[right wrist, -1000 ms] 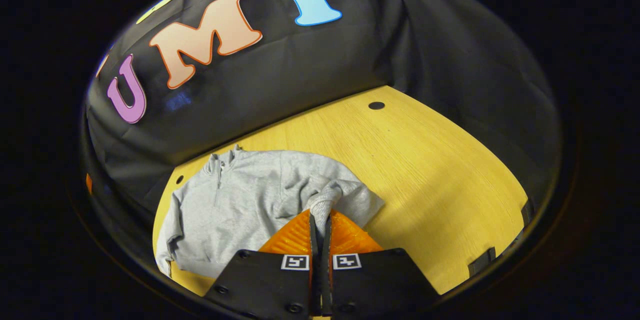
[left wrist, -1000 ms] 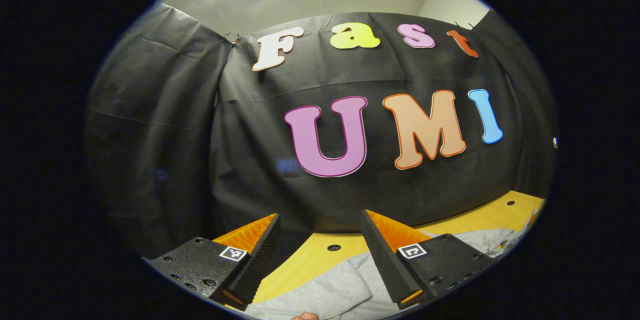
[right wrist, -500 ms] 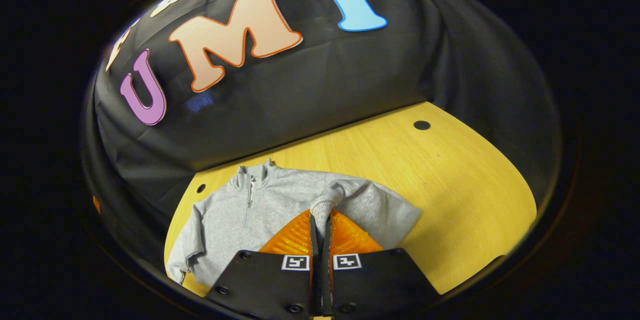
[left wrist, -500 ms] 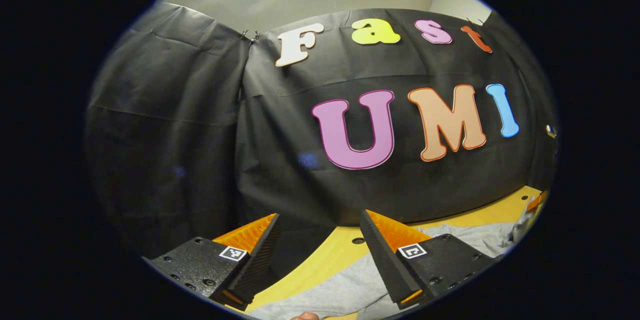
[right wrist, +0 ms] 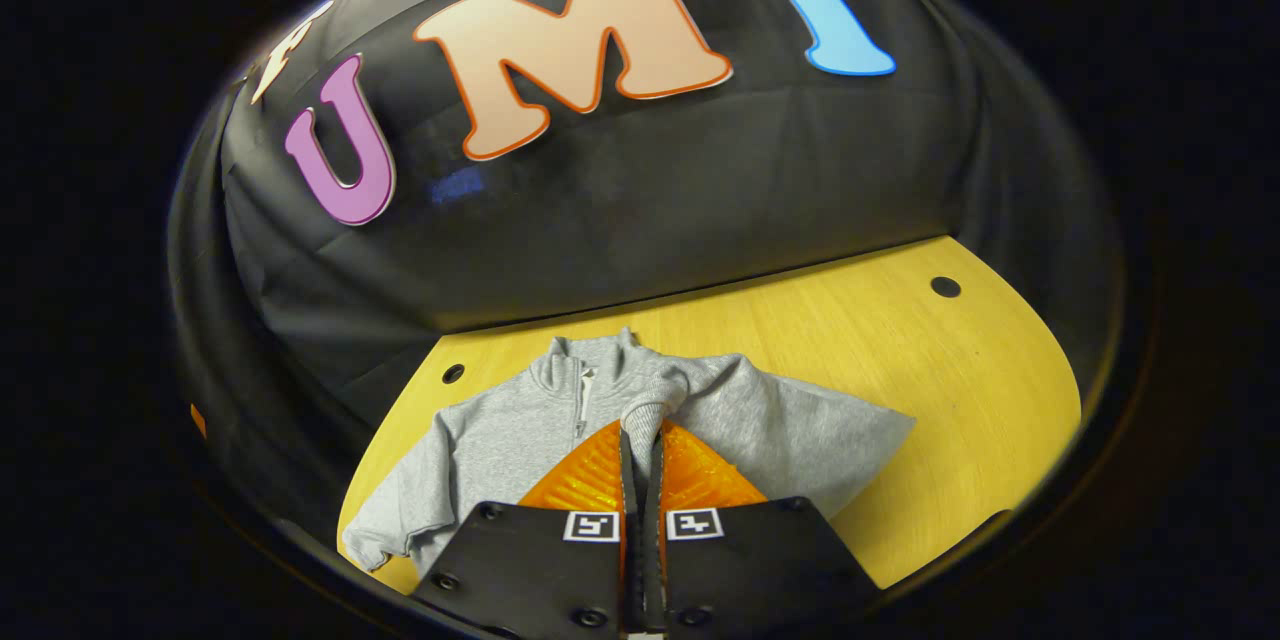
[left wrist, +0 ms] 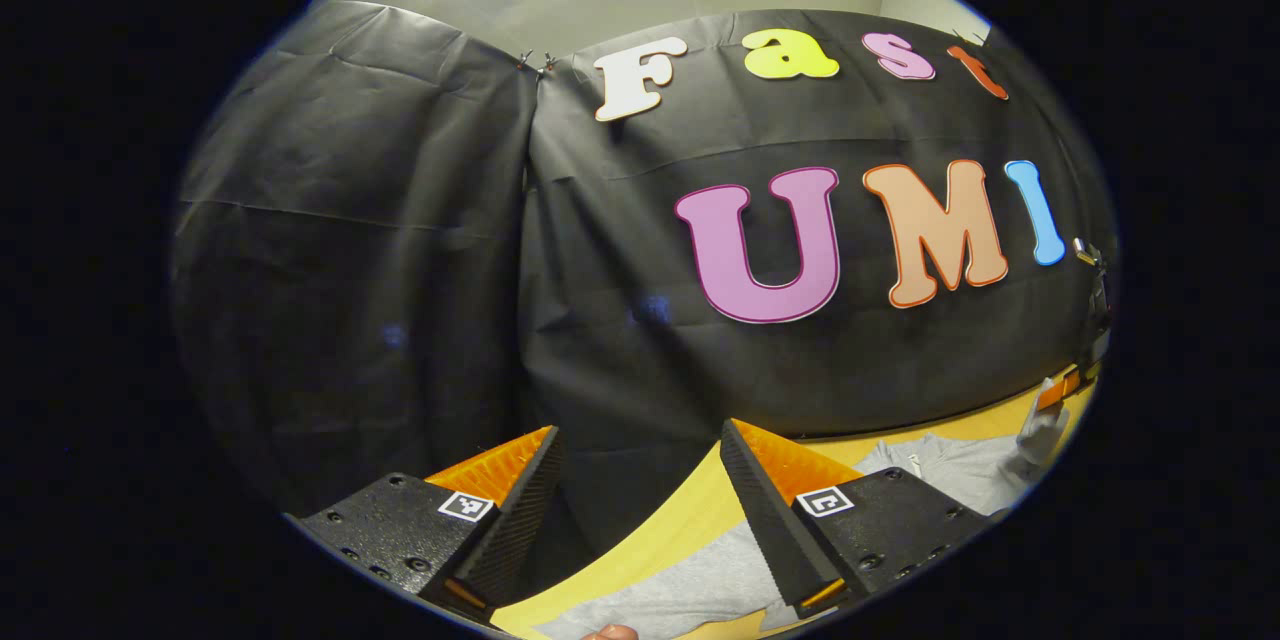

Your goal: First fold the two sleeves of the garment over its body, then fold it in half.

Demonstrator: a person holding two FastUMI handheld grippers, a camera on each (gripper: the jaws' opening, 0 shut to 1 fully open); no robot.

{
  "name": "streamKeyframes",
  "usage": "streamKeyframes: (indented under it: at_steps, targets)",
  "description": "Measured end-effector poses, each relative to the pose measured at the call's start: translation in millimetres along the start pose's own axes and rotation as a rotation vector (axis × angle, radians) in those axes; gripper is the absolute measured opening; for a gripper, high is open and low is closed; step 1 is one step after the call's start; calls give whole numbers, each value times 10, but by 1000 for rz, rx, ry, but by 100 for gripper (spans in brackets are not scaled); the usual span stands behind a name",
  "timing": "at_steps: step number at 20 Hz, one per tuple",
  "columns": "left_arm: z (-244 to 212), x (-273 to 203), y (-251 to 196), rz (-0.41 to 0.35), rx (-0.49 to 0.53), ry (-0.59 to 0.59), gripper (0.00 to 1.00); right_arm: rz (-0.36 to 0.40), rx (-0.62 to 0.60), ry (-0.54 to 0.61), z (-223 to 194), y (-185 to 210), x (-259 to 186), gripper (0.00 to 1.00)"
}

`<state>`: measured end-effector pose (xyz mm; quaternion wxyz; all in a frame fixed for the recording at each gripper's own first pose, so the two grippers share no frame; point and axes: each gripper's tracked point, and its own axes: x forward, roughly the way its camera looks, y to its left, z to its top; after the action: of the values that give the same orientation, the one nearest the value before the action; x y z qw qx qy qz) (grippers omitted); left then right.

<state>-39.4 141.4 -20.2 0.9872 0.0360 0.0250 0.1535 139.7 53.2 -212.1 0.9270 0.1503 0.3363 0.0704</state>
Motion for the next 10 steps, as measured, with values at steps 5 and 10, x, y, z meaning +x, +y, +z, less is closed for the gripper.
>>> streamKeyframes:
  at_steps: [5,10]
  targets:
    - [-84,-2,242,29,2,17,94,93,-26,46,-134,670,247,3]
    - [-159,1,515,57,17,24,94,181,-82,93,-396,1434,522,3]
